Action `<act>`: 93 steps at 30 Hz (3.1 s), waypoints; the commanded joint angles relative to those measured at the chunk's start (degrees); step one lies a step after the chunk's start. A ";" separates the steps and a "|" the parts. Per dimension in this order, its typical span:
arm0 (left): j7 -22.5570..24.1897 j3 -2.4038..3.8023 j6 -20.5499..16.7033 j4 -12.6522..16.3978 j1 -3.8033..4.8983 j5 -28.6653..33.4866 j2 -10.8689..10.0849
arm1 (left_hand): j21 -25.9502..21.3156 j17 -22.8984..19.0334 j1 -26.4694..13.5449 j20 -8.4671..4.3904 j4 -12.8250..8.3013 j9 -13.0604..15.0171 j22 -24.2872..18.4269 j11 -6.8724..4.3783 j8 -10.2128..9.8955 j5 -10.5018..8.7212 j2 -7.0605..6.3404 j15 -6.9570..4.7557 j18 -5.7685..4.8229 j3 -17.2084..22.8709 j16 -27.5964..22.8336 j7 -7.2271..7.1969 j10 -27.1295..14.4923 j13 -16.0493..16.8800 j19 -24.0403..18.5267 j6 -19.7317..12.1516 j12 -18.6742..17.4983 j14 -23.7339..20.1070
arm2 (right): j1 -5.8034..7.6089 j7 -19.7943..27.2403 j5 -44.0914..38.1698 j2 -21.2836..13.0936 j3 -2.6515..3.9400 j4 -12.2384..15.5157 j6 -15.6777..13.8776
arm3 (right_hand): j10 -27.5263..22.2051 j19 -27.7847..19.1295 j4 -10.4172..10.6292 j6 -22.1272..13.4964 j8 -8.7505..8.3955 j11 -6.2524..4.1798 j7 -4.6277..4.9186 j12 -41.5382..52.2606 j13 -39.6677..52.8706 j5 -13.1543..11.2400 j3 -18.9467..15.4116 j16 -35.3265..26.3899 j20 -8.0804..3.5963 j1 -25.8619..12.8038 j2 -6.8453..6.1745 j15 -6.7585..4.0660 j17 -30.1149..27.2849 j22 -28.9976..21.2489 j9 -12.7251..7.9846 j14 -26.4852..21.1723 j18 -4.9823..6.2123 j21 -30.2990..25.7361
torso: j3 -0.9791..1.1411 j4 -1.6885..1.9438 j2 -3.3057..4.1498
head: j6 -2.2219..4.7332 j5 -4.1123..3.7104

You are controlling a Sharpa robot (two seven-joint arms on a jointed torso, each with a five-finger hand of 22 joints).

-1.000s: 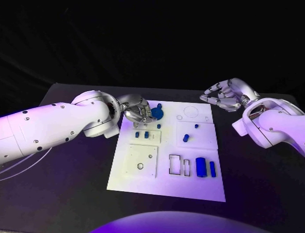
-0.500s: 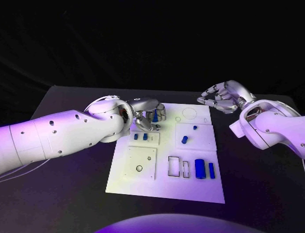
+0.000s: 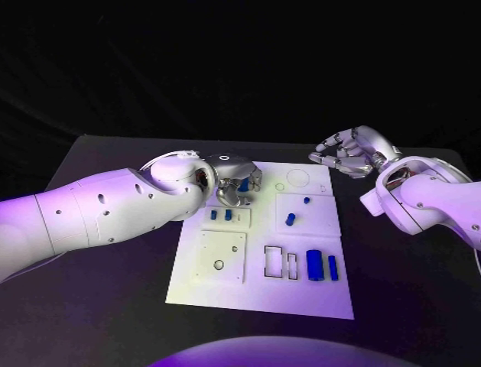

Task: Assemble the parts on the task board

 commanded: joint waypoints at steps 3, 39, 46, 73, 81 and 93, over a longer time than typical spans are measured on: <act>1.06 -0.05 2.79 -0.54 -0.02 -3.61 0.62 | 0.78 1.07 -0.04 0.11 -0.15 -0.22 0.53 -0.06 -0.72 -0.13 -0.43 -0.02 0.79 -0.01 1.62 0.01 1.08 -0.56 -0.51 1.07 -0.65 1.04 | -0.04 0.48 -0.58 0.01 0.01 0.11 0.48 | -0.36 -0.39 -0.04 -0.40 0.26 0.04 -0.17 -0.35 -0.06 0.18 -0.31 -0.31 0.06 -0.24 -0.11 -0.28 4.11 3.50 -0.07 3.42 0.59 -0.25 | 0.05 0.02 -0.01 | -0.17 -0.01; -0.07 -0.23 6.40 -3.26 -0.60 -4.25 2.49 | 7.20 6.42 0.97 -0.12 -2.05 -0.55 7.58 -0.71 -3.62 -0.04 0.75 -0.57 0.05 2.97 8.95 0.39 7.66 -2.63 1.74 6.41 -3.82 6.05 | -0.04 0.42 -0.58 0.28 0.01 0.09 0.49 | -0.23 -0.37 -0.03 -0.38 0.37 0.02 -0.20 -0.22 0.12 0.20 -0.28 -0.32 0.05 -0.15 -0.05 -0.30 4.17 3.52 -0.06 3.42 0.58 -0.25 | 0.01 0.08 -0.05 | -0.68 -0.28; 0.16 -0.24 7.14 -3.75 -0.67 -3.95 2.70 | 8.60 6.27 2.00 -0.32 -3.58 -0.53 9.02 -0.72 -4.27 -0.16 1.66 -0.68 -0.08 4.27 9.41 0.67 8.56 -2.85 2.02 7.07 -4.52 6.34 | -0.04 0.42 -0.58 0.37 0.01 0.05 0.49 | -0.20 -0.36 -0.02 -0.34 0.46 0.00 -0.22 -0.21 0.13 0.20 -0.26 -0.34 0.04 -0.13 0.03 -0.31 4.17 3.53 -0.05 3.42 0.58 -0.26 | 0.03 0.03 -0.11 | -0.71 -0.26; 1.61 -0.15 2.37 -3.00 -0.69 -3.56 1.90 | 14.07 12.40 1.64 -1.04 -6.19 0.92 17.46 -2.17 -4.29 -0.27 4.17 -1.95 -1.49 4.18 12.61 -0.35 13.84 -1.77 7.08 12.27 -4.67 12.06 | -0.04 0.63 -0.58 0.47 0.01 0.02 0.19 | -0.10 -0.35 0.04 -0.20 0.64 -0.03 -0.26 -0.12 0.22 0.19 -0.26 -0.34 0.02 -0.24 0.19 -0.34 4.22 3.53 -0.02 3.43 0.58 -0.29 | -0.01 0.06 -0.14 | -0.50 -0.04; 1.26 0.76 1.54 0.34 -0.65 -2.86 -0.75 | 14.28 12.46 1.11 -1.10 -6.07 1.09 17.87 -2.23 -4.46 -0.29 4.12 -2.00 -1.59 3.95 12.69 -0.38 14.15 -1.72 7.46 12.61 -5.01 12.36 | -0.04 0.73 -0.59 0.46 0.01 -0.02 0.06 | -0.10 -0.35 0.04 -0.20 0.64 -0.03 -0.26 -0.12 0.22 0.19 -0.26 -0.34 0.02 -0.24 0.19 -0.34 4.22 3.53 -0.02 3.43 0.58 -0.29 | 0.03 0.14 -0.24 | -0.34 0.16; -0.09 2.46 1.51 6.10 -0.55 -2.12 -6.40 | 14.31 12.17 0.89 -1.11 -6.02 1.16 17.93 -2.28 -4.56 -0.29 4.02 -2.04 -1.61 3.85 12.63 -0.43 14.32 -1.70 7.55 12.75 -5.18 12.36 | -0.06 0.75 -0.63 0.31 0.01 -0.09 -0.03 | -0.02 -0.34 0.05 -0.16 0.71 -0.05 -0.28 -0.06 0.29 0.19 -0.25 -0.35 0.01 -0.35 0.32 -0.36 4.24 3.53 -0.02 3.44 0.58 -0.31 | 0.02 0.36 -0.47 | -0.26 0.18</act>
